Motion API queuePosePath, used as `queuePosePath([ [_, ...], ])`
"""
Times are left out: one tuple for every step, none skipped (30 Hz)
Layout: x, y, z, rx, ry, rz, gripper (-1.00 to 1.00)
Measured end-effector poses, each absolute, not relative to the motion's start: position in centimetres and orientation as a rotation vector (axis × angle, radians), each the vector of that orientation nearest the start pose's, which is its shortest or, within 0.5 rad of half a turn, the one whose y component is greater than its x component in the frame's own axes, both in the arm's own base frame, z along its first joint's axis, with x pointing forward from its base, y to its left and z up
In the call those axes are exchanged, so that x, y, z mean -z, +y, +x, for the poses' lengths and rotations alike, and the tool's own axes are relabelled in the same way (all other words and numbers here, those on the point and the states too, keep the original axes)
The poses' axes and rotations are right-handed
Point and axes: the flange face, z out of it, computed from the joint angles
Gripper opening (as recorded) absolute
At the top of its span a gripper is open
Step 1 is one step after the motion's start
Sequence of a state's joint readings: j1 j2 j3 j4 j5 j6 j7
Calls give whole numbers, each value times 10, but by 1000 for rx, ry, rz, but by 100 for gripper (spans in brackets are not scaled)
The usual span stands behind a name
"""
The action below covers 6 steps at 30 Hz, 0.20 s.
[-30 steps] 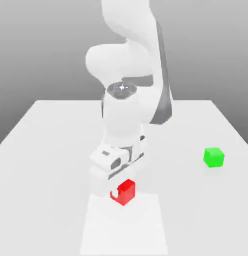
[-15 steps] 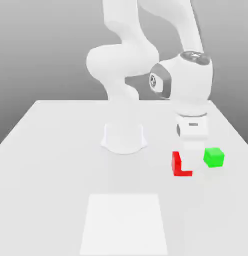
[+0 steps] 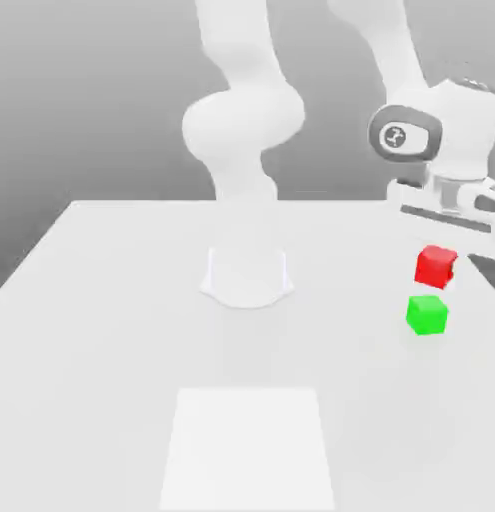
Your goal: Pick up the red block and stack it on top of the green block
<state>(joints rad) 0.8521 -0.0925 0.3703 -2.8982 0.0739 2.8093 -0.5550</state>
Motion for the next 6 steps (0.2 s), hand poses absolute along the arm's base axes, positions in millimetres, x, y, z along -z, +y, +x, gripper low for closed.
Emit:
queuePosePath([
  [-203,321,125,-2,2360,2061,-100],
  [-195,320,126,-2,2358,2064,-100],
  [-187,319,126,0,2358,2067,-100],
  [-182,319,125,1,2360,2068,100],
  [-182,319,124,1,2362,2066,100],
  [-182,319,125,1,2362,2067,100],
])
